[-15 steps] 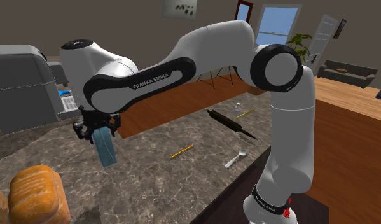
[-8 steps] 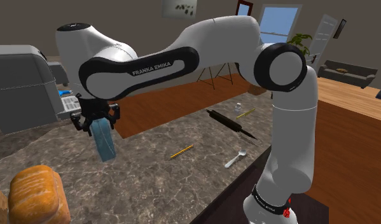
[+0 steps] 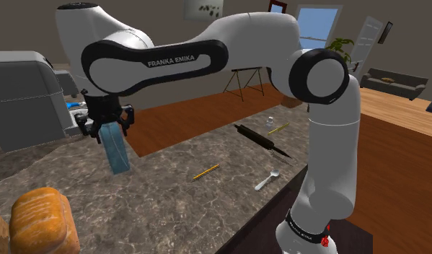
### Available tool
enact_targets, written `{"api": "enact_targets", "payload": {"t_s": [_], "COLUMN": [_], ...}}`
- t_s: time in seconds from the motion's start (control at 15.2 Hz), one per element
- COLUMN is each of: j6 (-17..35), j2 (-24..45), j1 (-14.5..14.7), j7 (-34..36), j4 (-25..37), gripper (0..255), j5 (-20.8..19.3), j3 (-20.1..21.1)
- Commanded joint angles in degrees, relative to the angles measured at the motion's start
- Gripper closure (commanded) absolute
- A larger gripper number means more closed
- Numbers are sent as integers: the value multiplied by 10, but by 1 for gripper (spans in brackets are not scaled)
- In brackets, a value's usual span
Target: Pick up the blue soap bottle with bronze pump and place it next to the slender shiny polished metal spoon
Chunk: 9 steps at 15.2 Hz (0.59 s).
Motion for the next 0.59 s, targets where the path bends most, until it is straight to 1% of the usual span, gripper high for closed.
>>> {"api": "enact_targets", "payload": {"t_s": [0.0, 0.53], "j6": [-18, -83], "j2": [1, 11], "j1": [2, 15], "j7": [-3, -13], "j4": [19, 94], "gripper": [255, 255], "j5": [1, -2], "j3": [1, 2]}}
